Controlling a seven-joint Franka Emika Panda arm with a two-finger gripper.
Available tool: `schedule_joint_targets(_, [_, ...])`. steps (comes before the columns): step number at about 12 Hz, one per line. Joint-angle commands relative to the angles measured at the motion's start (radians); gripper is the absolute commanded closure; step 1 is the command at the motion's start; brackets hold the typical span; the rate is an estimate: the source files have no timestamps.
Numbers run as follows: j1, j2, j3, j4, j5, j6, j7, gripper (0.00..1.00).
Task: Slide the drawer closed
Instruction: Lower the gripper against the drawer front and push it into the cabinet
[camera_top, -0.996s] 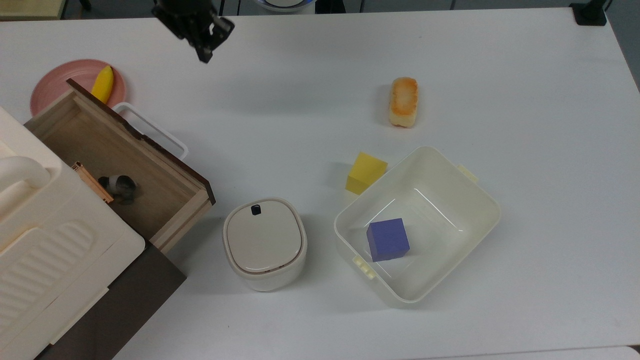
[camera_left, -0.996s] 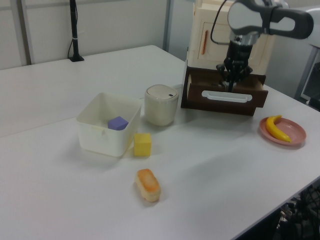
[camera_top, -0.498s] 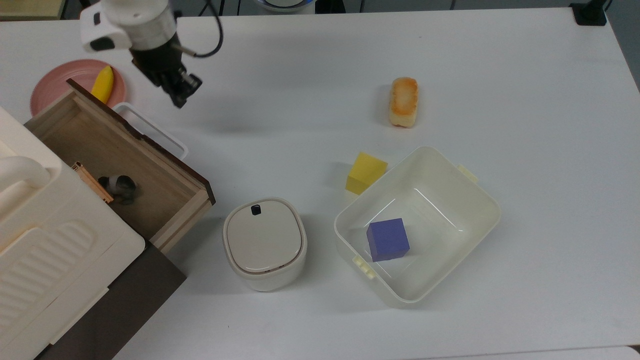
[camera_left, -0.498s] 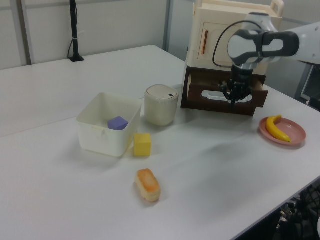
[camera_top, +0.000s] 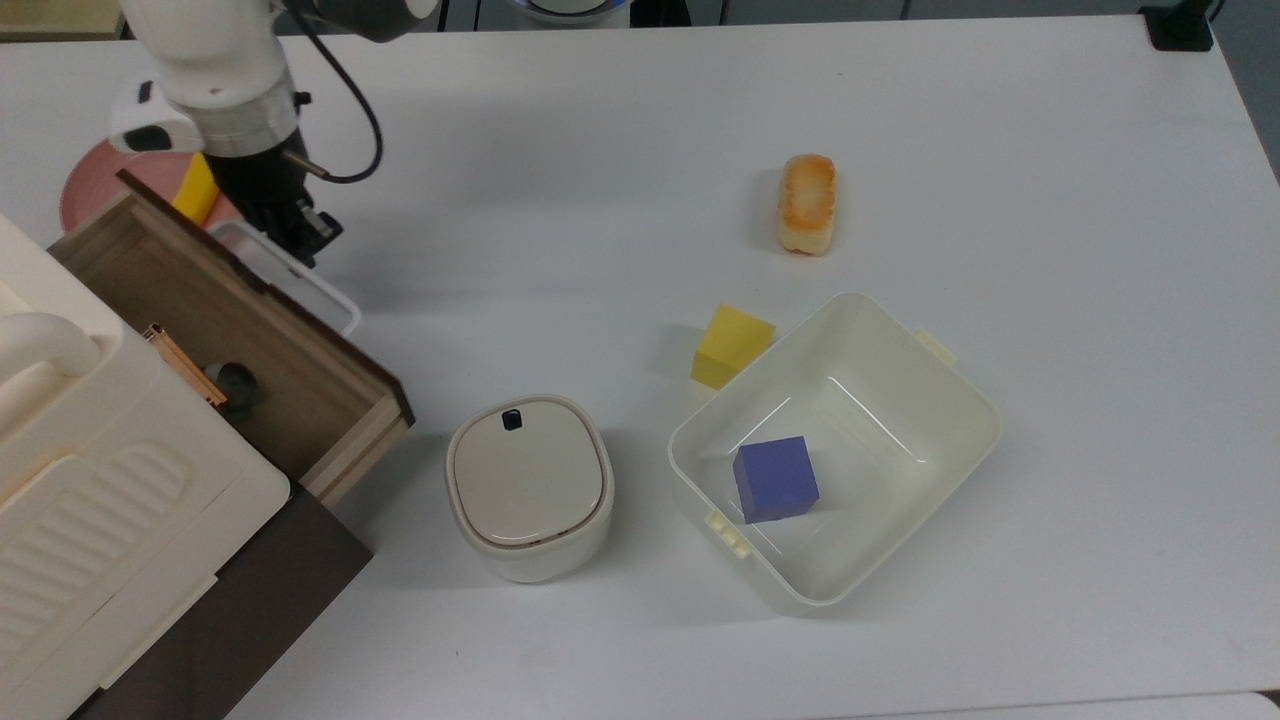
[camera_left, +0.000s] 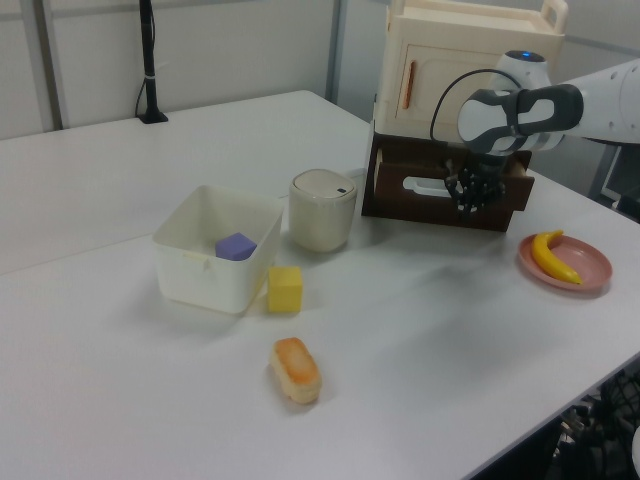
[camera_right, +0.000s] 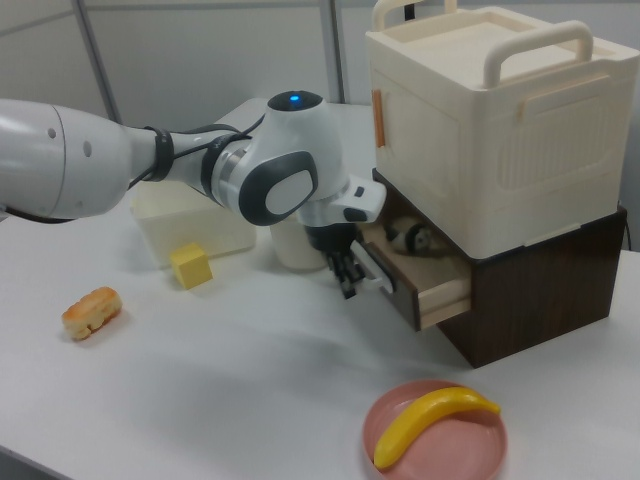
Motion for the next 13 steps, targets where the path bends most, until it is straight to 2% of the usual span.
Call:
schedule_joint_targets(1, [-0.038, 0.095, -0.004, 0.159, 0.022, 0.076, 0.004, 1.00])
schedule_joint_targets(5, [-0.051, 0.174, -0.004, 0.227, 0.018, 0.183, 0.004, 1.00])
schedule_joint_targets(10, [-0.058, 0.169, -0.004, 0.227, 0.022, 0.207, 0.003, 1.00])
schedule_joint_targets(13, [-0.038, 0.137, 0.012, 0.219, 0.013, 0.150, -0.001, 1.00])
